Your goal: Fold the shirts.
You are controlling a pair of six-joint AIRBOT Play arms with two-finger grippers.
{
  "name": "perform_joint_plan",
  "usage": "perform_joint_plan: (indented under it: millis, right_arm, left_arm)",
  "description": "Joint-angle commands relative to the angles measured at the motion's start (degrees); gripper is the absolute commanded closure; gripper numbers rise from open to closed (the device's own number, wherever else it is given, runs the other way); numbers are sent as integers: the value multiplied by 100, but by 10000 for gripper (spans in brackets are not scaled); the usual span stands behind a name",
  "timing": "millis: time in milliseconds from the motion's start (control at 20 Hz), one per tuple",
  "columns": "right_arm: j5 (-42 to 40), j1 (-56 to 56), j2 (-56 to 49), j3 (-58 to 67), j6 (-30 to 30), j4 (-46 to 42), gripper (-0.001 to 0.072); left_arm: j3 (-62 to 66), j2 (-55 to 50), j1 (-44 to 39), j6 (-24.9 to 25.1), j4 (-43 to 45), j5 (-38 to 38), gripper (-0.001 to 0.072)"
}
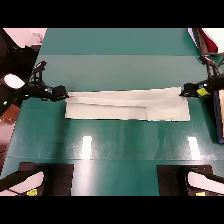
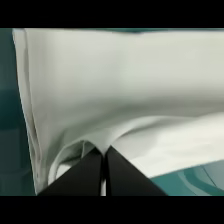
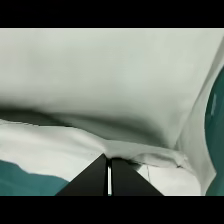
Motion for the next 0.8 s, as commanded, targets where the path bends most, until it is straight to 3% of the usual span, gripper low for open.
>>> perform_joint_plan:
  millis: [0, 200, 250, 300, 350, 400, 450, 600, 650, 700, 750]
  right_arm:
    - [-164, 37, -896, 817, -4, 33, 694]
    - [-197, 35, -1537, 1471, -4, 492, 692]
    - [-238, 35, -1676, 1591, -7, 693, 642]
    - [-343, 35, -1805, 1707, -7, 949, 377]
    - [-407, 35, -1891, 1812, -7, 1213, 169]
    - [-450, -7, -1923, 1902, -7, 1397, 155]
    - [-380, -83, -1912, 1978, -9, 1447, 156]
    - [415, -560, -1753, 1921, -321, 1427, 157]
    - [684, -778, -1685, 1781, -428, 1419, 157]
    - [916, -1032, -1628, 1591, -470, 1419, 157]
    - [1029, -1300, -1596, 1375, -470, 1421, 157]
  left_arm:
    - [153, -531, 2, 42, -66, 492, 683]
    - [153, -564, 2, 42, -96, 802, 682]
    - [153, -562, 2, 39, -133, 809, 680]
    - [153, -562, 2, 39, -205, 796, 536]
    - [155, -562, 2, 37, -293, 778, 236]
    - [190, -562, 11, 35, -365, 702, 57]
    - [284, -562, 9, 35, -339, 560, 107]
    - [730, -546, 7, 52, -334, -262, 113]
    - [791, -487, 7, 46, -345, -444, 146]
    - [804, -444, 7, 74, -345, -522, 449]
    - [804, -398, 7, 177, -369, -557, 668]
